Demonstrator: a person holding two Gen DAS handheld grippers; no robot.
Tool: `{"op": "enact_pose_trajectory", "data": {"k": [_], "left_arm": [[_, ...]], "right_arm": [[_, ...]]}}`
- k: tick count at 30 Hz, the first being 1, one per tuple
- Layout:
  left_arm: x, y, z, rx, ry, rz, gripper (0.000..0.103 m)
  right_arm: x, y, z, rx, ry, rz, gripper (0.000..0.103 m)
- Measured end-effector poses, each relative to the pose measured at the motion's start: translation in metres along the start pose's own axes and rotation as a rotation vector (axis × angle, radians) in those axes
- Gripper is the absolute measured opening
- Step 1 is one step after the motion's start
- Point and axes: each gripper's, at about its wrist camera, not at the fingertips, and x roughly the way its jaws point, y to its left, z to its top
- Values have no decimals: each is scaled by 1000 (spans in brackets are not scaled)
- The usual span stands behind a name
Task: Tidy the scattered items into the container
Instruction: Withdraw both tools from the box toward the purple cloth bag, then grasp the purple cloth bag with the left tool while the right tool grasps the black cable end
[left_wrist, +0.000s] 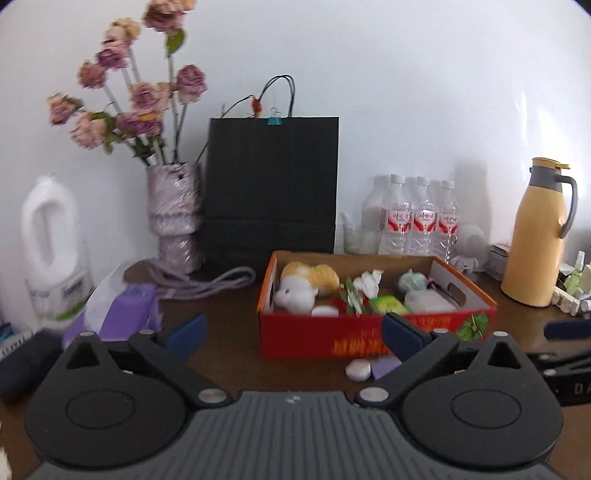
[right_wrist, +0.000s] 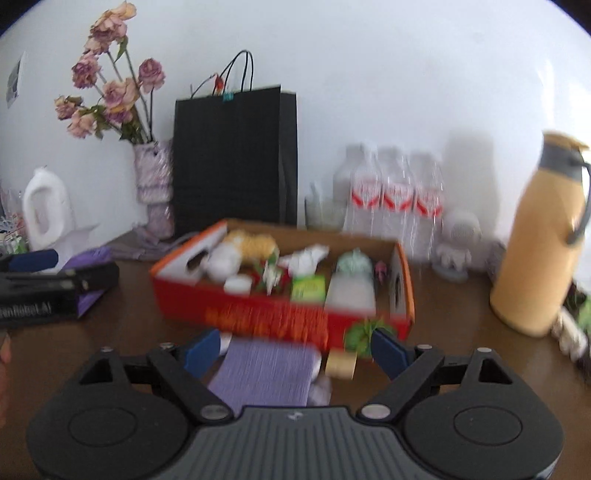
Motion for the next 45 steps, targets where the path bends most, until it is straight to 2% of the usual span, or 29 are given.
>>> {"op": "enact_pose_trajectory", "data": {"k": [2, 4, 6, 7, 11, 15, 18, 19, 21, 22, 24, 26, 28, 29, 30, 32, 38, 41, 44, 45], "left_arm": [[-24, 4, -23, -32, 22, 6, 103], [-39, 3, -47, -64, 95, -29, 103], [-44, -5, -64, -52, 186, -75, 103], [-47, -9, -68, -30, 195, -87, 103], [-54, -25, -70, 49, 143, -134, 103], [-46, -39, -70, 117, 151, -212, 103], [-29, -58, -64, 240, 103, -324, 103], [-20, -67, -61, 300, 81, -336, 103], [1, -85, -53, 415, 49, -331, 101], [12, -94, -49, 463, 46, -336, 99], [33, -110, -42, 539, 74, -357, 83], [57, -124, -38, 603, 147, -419, 79], [72, -135, -39, 641, 201, -427, 70], [78, -137, -39, 650, 224, -431, 57], [82, -138, -38, 648, 250, -438, 37], [85, -134, -34, 612, 272, -447, 14], [74, -105, -5, 494, 154, -409, 8], [63, -86, 15, 406, 113, -356, 7], [44, -62, 36, 281, 67, -361, 7], [37, -53, 42, 234, 59, -373, 7]], "right_arm": [[-24, 2, -32, 37, 0, 3, 88], [-41, 3, -61, 74, 14, 12, 89], [-51, 5, -86, 98, 35, 7, 88], [-54, 6, -97, 105, 43, 0, 88], [-57, 8, -112, 101, 39, -22, 86], [-55, 6, -107, 80, 24, -65, 85], [-46, -3, -101, 75, 29, -107, 75], [-42, -7, -99, 76, 37, -124, 69], [-32, -17, -93, 90, 55, -156, 63], [-28, -23, -90, 100, 69, -170, 62], [-20, -33, -85, 113, 80, -193, 60], [-15, -38, -82, 107, 75, -200, 59], [-9, -43, -79, 98, 76, -201, 58], [-6, -44, -77, 95, 78, -199, 57], [-3, -44, -76, 89, 82, -192, 57], [3, -44, -74, 76, 86, -179, 57], [25, -40, -67, 57, 108, -165, 48], [29, -39, -68, 60, 123, -158, 35], [30, -40, -72, 71, 126, -152, 23], [30, -39, -72, 65, 125, -152, 16]]}}
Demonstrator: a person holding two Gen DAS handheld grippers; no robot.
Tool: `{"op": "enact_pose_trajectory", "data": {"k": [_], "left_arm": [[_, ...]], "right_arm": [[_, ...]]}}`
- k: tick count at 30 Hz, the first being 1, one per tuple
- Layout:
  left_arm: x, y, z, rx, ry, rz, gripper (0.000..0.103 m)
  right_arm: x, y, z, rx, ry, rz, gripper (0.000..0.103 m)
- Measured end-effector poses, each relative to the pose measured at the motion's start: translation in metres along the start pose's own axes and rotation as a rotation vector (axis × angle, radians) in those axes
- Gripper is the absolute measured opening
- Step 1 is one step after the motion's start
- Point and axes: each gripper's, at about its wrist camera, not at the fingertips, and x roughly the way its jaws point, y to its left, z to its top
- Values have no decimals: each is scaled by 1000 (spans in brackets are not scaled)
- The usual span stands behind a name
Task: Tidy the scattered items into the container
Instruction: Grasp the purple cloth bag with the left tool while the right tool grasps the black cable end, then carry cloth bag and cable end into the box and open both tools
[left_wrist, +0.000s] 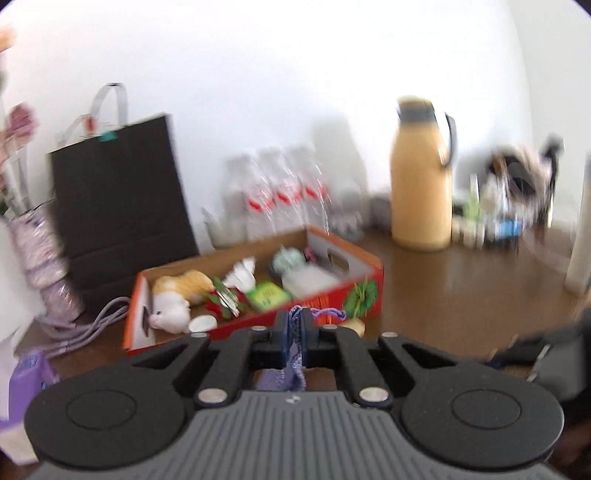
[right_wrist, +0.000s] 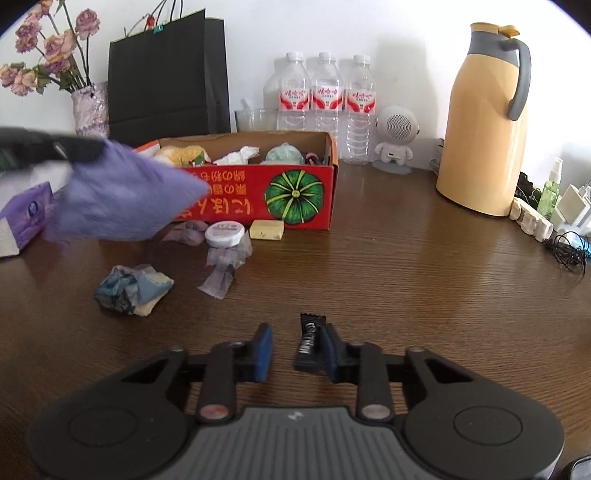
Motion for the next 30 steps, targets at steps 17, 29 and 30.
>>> {"op": "enact_pose_trajectory", "data": {"k": [17, 29, 30], "left_arm": [[-54, -14, 10, -116, -80, -143, 7], [-30, 31, 118, -86, -238, -170, 7], [-19, 33, 126, -88, -224, -170, 7]], "right_arm": [[-40, 9, 19, -7, -120, 2, 8], [-65, -6, 159, -26, -316, 110, 8], [-58, -9, 176, -19, -310, 123, 8]]}}
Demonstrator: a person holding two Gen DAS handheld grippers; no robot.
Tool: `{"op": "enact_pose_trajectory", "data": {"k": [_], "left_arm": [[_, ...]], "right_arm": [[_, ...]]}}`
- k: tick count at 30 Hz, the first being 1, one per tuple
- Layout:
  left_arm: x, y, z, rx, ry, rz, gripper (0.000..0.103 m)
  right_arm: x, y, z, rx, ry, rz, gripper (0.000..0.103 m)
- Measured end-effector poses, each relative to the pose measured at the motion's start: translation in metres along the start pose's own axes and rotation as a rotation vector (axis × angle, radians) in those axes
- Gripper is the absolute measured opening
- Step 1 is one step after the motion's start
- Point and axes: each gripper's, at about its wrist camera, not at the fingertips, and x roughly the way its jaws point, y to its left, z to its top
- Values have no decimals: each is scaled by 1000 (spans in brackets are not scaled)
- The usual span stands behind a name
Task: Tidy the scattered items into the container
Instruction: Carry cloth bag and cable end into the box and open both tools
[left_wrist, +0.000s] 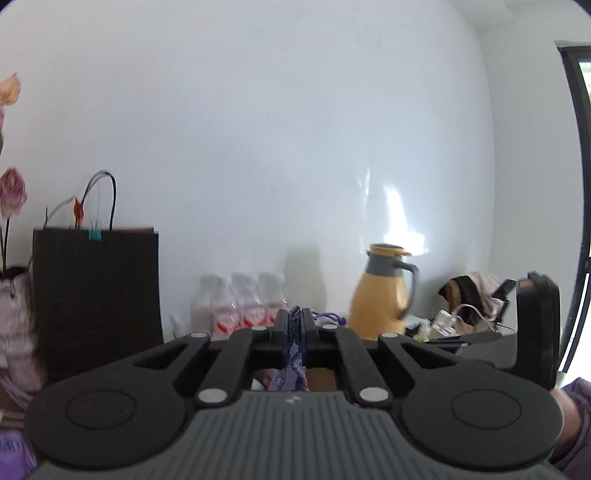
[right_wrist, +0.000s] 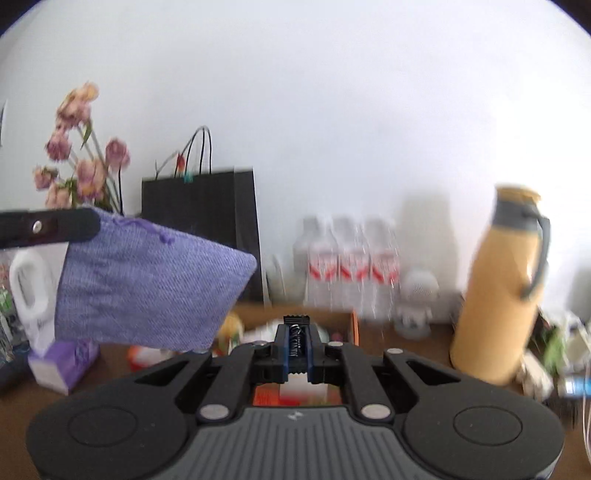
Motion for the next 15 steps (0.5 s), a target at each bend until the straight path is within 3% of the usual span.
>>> {"op": "enact_pose_trajectory", "data": {"k": [5, 10, 15], "left_arm": [[69, 23, -15, -111, 121, -15, 7], [134, 71, -60, -337, 269, -89, 7], [183, 127, -114, -367, 475, 98, 7]], "right_arm": [[73, -21, 38, 65, 123, 56, 8], [155, -40, 33, 149, 305, 82, 8], [224, -36, 14, 168, 446, 95, 8]]}}
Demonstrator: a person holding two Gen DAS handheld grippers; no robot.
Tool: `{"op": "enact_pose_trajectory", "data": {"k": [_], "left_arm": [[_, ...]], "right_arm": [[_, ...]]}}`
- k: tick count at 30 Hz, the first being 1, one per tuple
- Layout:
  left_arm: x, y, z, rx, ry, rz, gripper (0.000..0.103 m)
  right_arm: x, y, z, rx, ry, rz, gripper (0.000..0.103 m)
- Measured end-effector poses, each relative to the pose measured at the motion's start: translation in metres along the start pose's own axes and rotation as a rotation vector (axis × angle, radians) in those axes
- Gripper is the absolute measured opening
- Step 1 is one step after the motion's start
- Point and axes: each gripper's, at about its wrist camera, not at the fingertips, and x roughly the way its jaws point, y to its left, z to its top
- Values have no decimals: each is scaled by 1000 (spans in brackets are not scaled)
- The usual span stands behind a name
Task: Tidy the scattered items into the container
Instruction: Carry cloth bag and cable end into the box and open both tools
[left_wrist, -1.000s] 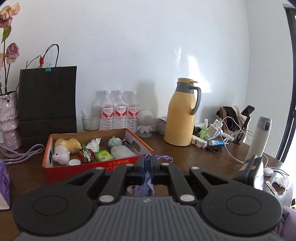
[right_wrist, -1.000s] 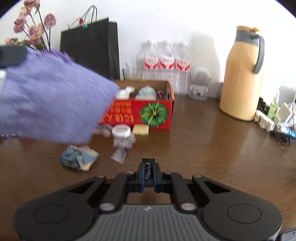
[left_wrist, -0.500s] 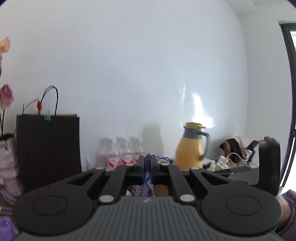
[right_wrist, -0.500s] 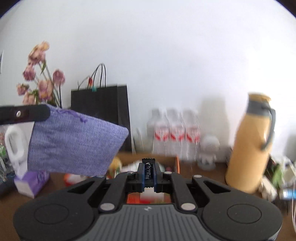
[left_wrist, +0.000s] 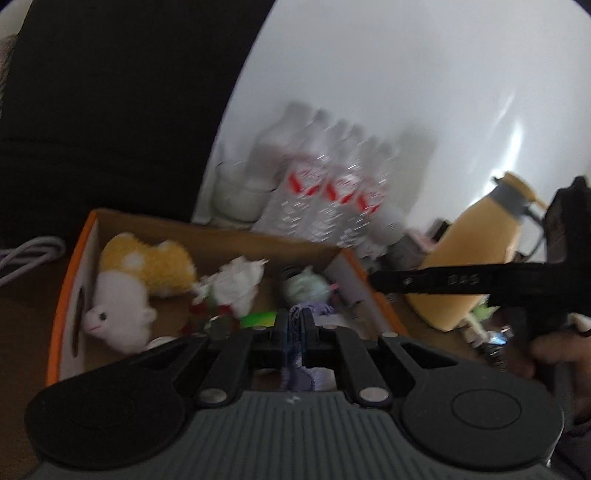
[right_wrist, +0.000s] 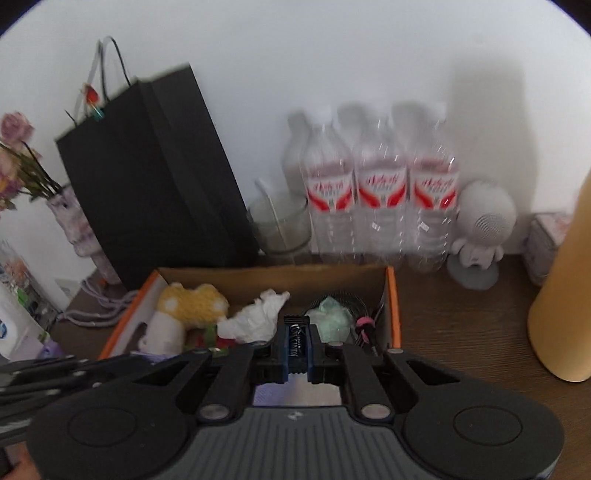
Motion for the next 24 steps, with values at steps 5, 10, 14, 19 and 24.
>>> {"op": "enact_pose_trajectory", "data": {"k": [5, 10, 14, 19, 24], "left_arm": [[29, 13, -13, 194, 80, 271, 9], [30, 6, -8, 318, 107, 289, 52], [24, 11, 6, 235, 93, 257, 54], [8, 19, 24, 111, 66, 289, 55], [-8, 19, 28, 44, 71, 351, 84]], "right_arm": [[60, 8, 19, -3, 96, 8, 8], [102, 19, 29, -15, 147, -29, 15], [115, 22, 30, 9, 164, -50, 28], [92, 18, 32, 54, 146, -33, 53], [56, 20, 33, 0, 155, -52, 69]]}}
